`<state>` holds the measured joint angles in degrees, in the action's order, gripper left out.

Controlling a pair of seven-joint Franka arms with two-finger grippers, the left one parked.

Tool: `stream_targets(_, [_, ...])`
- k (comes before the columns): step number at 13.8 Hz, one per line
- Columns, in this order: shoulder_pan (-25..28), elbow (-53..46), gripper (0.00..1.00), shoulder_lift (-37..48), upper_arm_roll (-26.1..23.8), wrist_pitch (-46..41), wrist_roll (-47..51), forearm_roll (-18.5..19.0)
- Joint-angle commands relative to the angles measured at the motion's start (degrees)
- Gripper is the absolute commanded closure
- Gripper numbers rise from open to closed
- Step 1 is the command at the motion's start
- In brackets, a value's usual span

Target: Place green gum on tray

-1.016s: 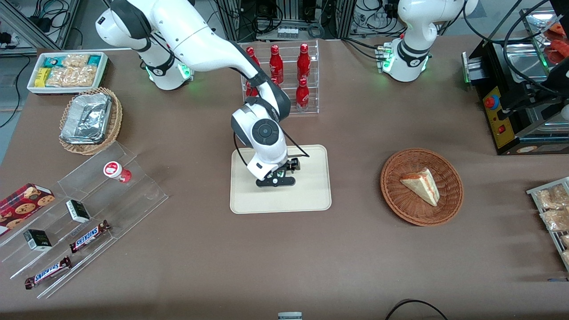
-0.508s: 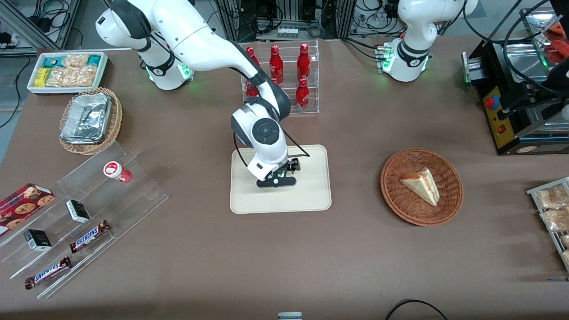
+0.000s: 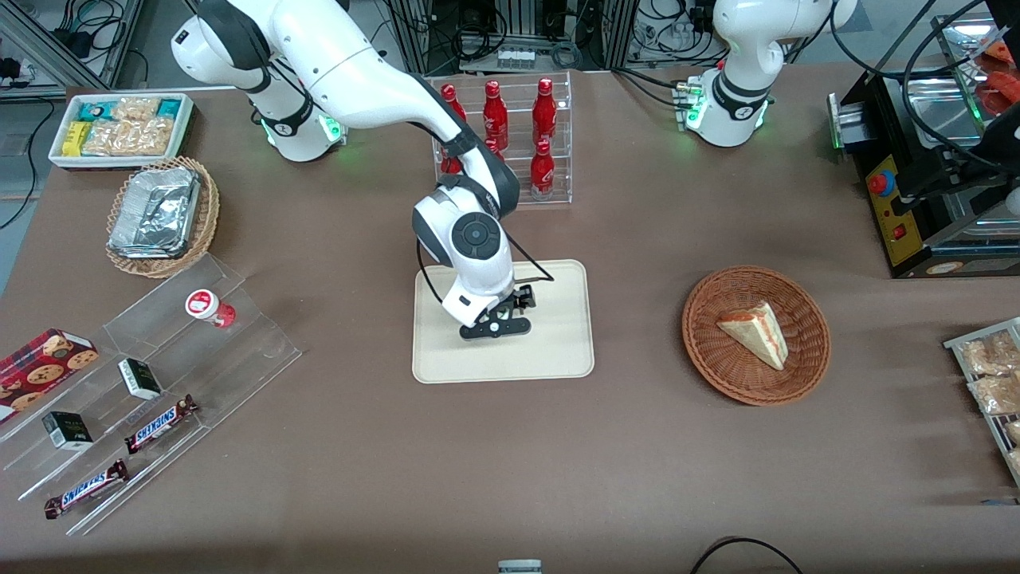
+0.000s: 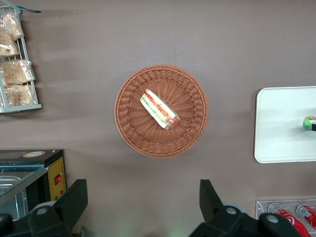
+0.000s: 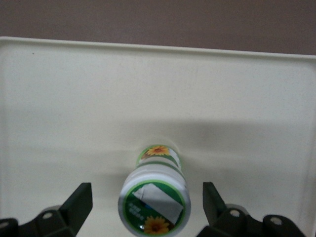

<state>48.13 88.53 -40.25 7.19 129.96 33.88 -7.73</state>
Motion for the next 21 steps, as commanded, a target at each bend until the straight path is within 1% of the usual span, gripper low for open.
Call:
stream_targets(1, [-0.5, -0.99, 0.01, 1.22, 0.1, -2.24, -0.83, 0.7])
stream_targets(5, [-1.02, -0.99, 0.01, 4.03, 0.36, -6.82, -2.15, 0.7])
stream_targets(9, [-2.86, -1.08, 0.01, 8.16, 0.36, -12.79, -4.87, 0.7])
stream_targets(14, [-6.64, -1.08, 0.01, 13.35, 0.28, -21.4, -11.28, 0.61])
stream_targets(18, [-9.63, -1.08, 0.01, 16.08, 0.28, -26.06, -15.32, 0.61])
stream_targets(21, [-12.44, -0.47, 0.01, 18.45, 0.19, -27.83, -18.41, 0.52])
